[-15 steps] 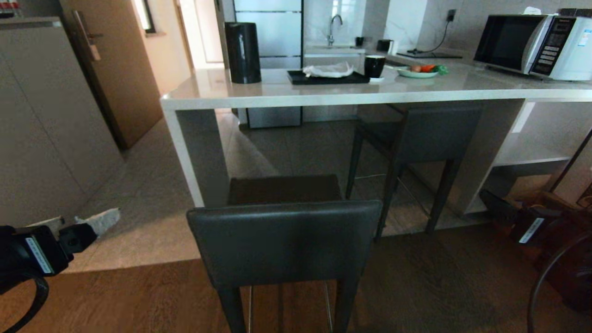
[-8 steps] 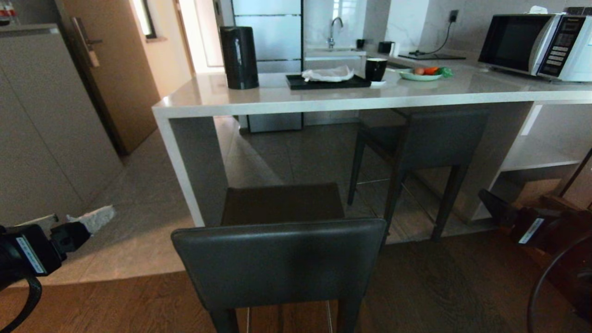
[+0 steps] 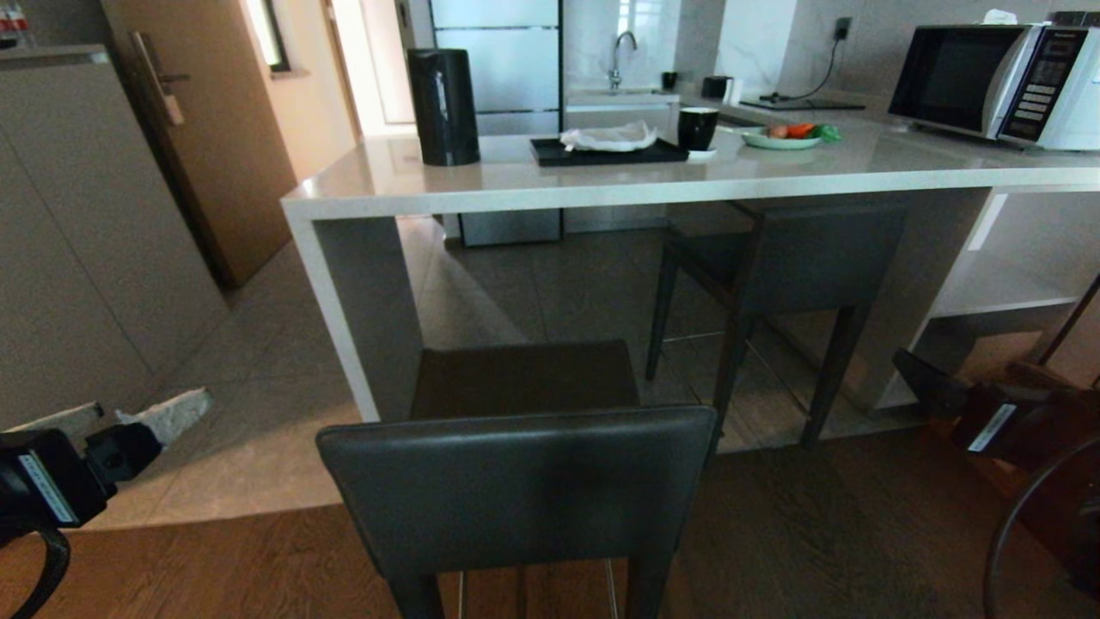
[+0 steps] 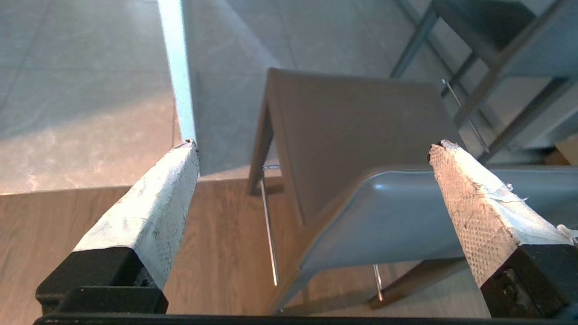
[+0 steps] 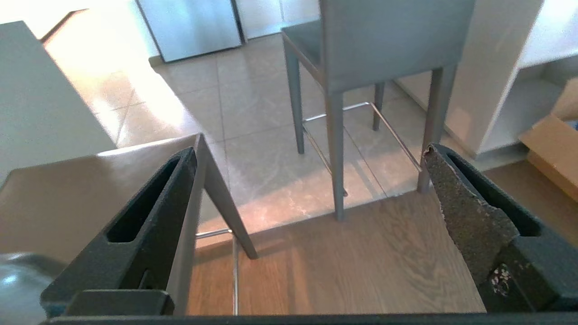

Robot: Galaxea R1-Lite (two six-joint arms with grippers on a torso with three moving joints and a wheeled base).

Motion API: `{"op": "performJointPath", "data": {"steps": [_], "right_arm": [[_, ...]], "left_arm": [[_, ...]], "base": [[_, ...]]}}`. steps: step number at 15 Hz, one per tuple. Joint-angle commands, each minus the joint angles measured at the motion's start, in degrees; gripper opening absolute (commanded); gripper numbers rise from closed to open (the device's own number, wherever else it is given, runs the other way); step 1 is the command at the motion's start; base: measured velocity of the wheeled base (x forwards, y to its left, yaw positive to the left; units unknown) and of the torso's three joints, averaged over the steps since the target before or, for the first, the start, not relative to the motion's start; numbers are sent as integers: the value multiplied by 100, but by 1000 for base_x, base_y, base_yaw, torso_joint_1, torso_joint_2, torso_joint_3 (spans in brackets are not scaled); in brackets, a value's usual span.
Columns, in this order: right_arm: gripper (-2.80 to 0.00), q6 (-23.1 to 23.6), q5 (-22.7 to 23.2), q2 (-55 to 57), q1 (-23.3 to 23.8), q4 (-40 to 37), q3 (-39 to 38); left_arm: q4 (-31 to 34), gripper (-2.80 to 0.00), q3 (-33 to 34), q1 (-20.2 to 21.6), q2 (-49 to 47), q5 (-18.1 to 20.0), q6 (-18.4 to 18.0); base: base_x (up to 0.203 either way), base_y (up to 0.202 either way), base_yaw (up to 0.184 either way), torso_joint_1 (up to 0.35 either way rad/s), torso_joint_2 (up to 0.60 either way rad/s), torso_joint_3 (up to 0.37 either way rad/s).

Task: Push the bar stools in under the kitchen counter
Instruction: Pull the gray chair out from under the dining table

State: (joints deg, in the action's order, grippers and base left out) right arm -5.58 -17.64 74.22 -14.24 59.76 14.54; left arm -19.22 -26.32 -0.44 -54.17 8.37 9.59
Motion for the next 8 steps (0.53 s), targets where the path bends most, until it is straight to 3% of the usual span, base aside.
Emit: {"op": "performJointPath", "data": {"steps": [1, 5, 8], "right_arm": [[0, 29, -4, -218, 0, 28, -45], [0, 49, 25, -624, 0, 36, -117], [0, 56, 43, -1105, 0, 39, -258]], "left_arm": [[-1, 0, 40, -37, 324, 8, 7], [77, 0, 182, -195, 1358, -6, -13], [966, 0, 24, -237, 2477, -7, -138]], "base": [[0, 0, 0, 0, 0, 0], [0, 0, 0, 0, 0, 0], [0, 0, 0, 0, 0, 0]]}}
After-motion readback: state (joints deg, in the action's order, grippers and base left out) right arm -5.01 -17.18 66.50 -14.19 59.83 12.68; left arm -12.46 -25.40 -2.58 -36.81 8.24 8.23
